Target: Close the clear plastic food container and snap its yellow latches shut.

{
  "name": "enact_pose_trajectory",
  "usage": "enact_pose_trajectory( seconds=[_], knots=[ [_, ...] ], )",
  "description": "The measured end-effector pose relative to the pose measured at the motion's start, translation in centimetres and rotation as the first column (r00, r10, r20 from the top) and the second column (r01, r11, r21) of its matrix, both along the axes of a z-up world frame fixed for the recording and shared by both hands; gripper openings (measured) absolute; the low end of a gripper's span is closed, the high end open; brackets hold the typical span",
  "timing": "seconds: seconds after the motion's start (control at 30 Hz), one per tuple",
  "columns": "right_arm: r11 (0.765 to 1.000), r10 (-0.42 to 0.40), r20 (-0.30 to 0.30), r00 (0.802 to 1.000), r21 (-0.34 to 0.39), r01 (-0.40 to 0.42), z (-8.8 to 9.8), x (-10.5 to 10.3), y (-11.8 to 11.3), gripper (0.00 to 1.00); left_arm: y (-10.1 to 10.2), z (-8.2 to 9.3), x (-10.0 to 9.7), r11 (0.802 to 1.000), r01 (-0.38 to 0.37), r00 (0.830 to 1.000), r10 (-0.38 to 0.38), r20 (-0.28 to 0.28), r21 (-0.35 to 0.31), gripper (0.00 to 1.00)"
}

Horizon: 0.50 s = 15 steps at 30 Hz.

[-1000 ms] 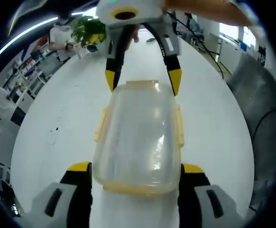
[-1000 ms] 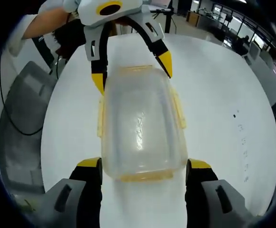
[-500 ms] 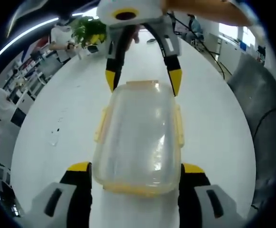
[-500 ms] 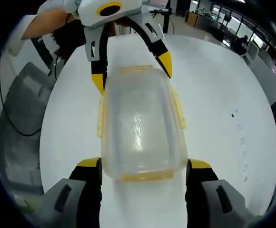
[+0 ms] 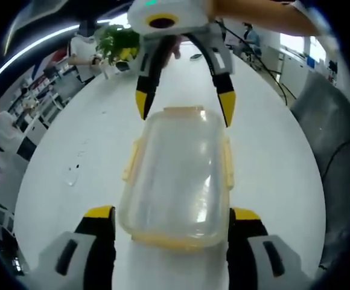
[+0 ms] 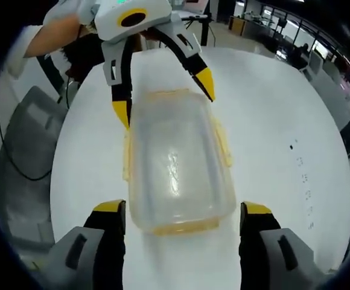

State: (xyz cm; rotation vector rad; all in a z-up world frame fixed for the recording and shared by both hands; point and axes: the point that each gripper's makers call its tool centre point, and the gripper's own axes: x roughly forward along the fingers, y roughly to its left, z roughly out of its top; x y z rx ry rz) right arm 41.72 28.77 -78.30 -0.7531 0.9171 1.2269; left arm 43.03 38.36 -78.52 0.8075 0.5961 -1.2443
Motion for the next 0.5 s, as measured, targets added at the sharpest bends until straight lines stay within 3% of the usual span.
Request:
enact_pose_trajectory(
  seconds=[0.2, 0.47, 0.5],
  knots=[
    [1.0, -0.013, 0.01, 1.0, -0.001, 0.013, 0.3, -0.2, -0.2, 0.82, 0.0, 0.8, -0.2, 0.999, -0.014, 1.0, 0.014, 0.01, -0.029, 0.82],
    [0.998, -0.052, 0.062, 0.997, 0.047, 0.049, 1.8, 0.2, 0.0, 0.94, 0.0, 2.5, -0.1, 0.99, -0.071, 0.997, 0.075, 0.027, -0.119, 0.95],
    [0.997, -0.062, 0.07, 0.996, 0.06, 0.058, 2.1, 0.2, 0.0, 0.94, -0.1, 3.0, -0.1, 0.984, -0.088, 0.995, 0.093, 0.027, -0.153, 0.97]
  ],
)
